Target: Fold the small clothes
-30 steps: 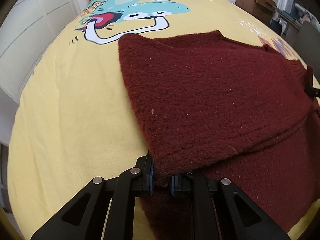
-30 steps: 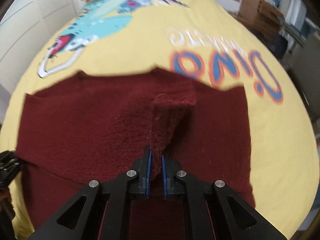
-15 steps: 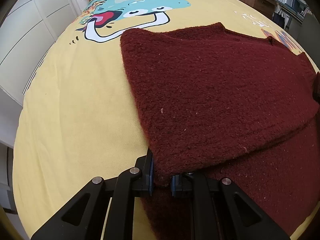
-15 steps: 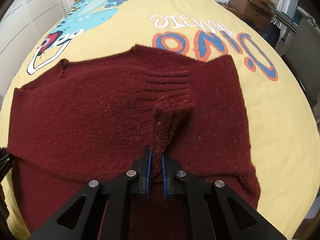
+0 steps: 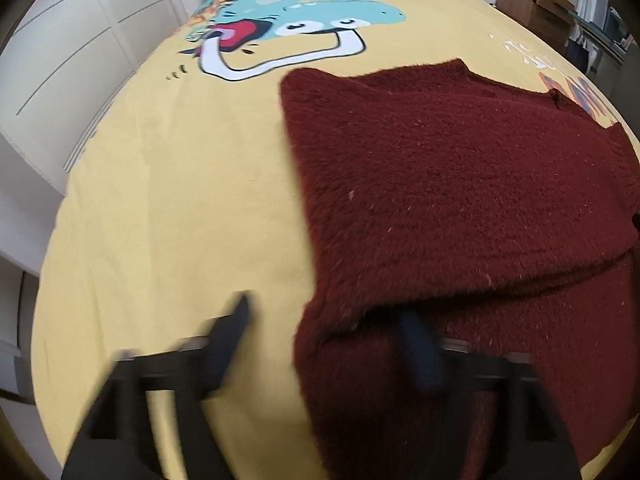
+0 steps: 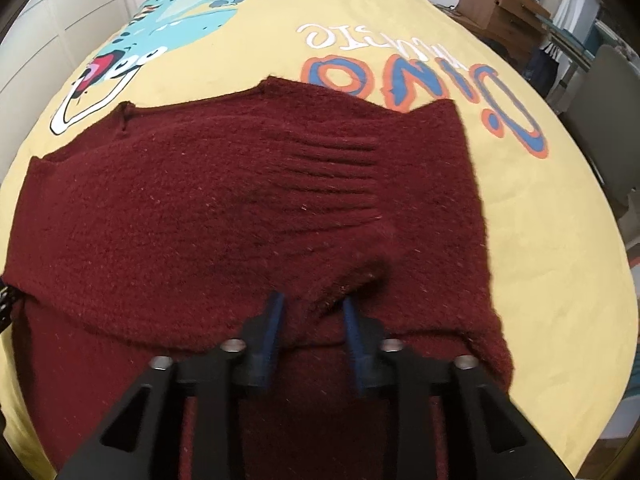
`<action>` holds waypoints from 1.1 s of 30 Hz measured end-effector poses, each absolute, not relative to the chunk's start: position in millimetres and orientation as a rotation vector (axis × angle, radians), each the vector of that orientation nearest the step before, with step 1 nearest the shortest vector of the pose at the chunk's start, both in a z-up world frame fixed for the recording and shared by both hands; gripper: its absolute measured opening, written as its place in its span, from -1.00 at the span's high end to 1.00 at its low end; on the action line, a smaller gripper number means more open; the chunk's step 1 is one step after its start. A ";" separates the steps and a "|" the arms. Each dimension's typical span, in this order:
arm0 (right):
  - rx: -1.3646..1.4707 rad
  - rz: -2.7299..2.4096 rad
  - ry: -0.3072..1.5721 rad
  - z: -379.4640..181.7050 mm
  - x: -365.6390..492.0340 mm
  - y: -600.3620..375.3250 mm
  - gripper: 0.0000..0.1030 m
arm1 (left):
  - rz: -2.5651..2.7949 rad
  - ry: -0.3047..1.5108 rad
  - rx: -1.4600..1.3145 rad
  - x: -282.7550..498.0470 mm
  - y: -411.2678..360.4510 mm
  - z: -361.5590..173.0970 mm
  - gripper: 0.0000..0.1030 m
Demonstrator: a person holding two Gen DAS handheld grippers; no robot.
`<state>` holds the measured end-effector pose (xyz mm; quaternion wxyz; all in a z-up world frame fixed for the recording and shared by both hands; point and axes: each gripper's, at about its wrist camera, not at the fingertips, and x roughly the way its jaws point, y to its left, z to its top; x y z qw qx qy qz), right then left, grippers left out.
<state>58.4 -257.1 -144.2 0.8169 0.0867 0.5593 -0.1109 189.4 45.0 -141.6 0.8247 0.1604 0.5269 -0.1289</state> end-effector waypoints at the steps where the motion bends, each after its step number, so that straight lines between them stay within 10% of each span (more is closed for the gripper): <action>1: 0.189 -0.240 1.192 -142.4 54.2 -261.2 -0.28 | -0.268 1.112 0.339 186.9 47.4 -137.6 -0.82; 9: 0.201 -0.212 1.046 -95.1 34.5 -264.3 -0.99 | -0.309 0.960 0.238 174.3 40.4 -65.7 -0.98; 33: 0.070 -0.158 1.041 -161.3 69.6 -230.3 -0.99 | -0.254 1.051 0.300 198.9 -39.8 -156.7 -0.99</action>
